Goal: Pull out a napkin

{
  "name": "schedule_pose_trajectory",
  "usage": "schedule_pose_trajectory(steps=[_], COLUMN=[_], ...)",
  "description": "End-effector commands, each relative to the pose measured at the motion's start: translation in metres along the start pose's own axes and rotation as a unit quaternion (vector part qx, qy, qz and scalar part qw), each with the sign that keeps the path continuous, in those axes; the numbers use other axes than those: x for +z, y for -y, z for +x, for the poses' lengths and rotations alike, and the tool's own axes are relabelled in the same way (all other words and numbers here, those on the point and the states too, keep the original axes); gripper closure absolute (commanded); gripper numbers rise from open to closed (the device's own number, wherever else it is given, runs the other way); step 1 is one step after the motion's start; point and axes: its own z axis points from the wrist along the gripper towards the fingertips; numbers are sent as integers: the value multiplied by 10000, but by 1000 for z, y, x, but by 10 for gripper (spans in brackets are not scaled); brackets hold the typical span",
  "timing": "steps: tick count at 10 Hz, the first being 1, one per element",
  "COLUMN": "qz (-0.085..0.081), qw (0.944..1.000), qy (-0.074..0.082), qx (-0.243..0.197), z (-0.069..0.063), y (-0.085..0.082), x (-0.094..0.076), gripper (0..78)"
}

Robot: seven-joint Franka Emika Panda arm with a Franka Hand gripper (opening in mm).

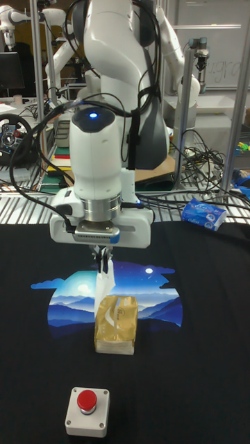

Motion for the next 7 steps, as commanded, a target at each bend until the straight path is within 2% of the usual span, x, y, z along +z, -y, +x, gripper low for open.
schedule_pose_trajectory(steps=[1, 4, 7], qz=[36, 28, -16], qw=[10000, 9999, 9999], qy=[-37, -70, -8], qx=[-6, 86, 139], z=[24, 32, 31], y=[-4, -13, -13], x=[7, 3, 2], gripper=[764, 764, 764])
